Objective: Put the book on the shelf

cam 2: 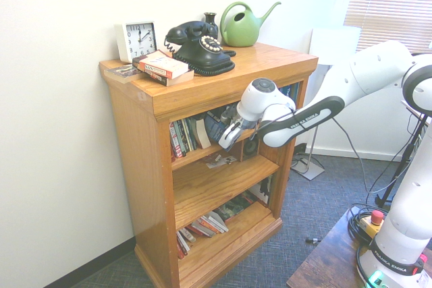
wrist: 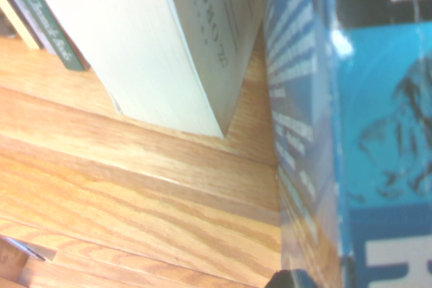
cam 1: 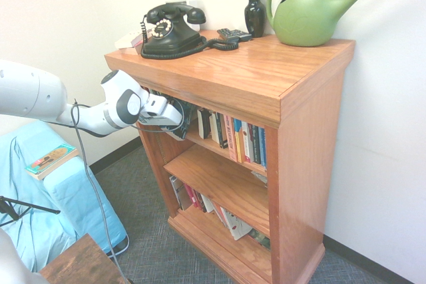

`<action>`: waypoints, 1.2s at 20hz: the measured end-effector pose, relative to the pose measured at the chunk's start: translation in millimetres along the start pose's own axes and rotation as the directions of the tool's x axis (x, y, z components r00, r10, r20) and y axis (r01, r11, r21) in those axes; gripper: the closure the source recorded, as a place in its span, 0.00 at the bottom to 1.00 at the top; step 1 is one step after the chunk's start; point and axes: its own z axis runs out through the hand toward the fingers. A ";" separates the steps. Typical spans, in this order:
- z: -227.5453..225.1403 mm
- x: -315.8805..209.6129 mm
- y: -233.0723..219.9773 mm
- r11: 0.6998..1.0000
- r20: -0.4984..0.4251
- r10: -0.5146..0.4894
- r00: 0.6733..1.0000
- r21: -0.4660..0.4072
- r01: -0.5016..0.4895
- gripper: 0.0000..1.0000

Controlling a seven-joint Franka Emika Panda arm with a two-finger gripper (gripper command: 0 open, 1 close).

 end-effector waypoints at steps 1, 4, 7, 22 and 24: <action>-0.1 0.4 -1.4 1.000 -0.001 0.000 1.000 0.001 0.000 1.00; 0.1 1.1 -3.8 1.000 -0.004 0.000 1.000 -0.004 0.000 1.00; 0.6 0.6 -6.7 1.000 -0.011 -0.001 1.000 -0.012 0.001 1.00; 10.5 9.7 -24.4 1.000 -0.044 0.015 0.999 -0.021 -0.016 1.00; 10.7 9.9 -24.9 1.000 -0.044 0.019 0.999 -0.023 -0.020 0.00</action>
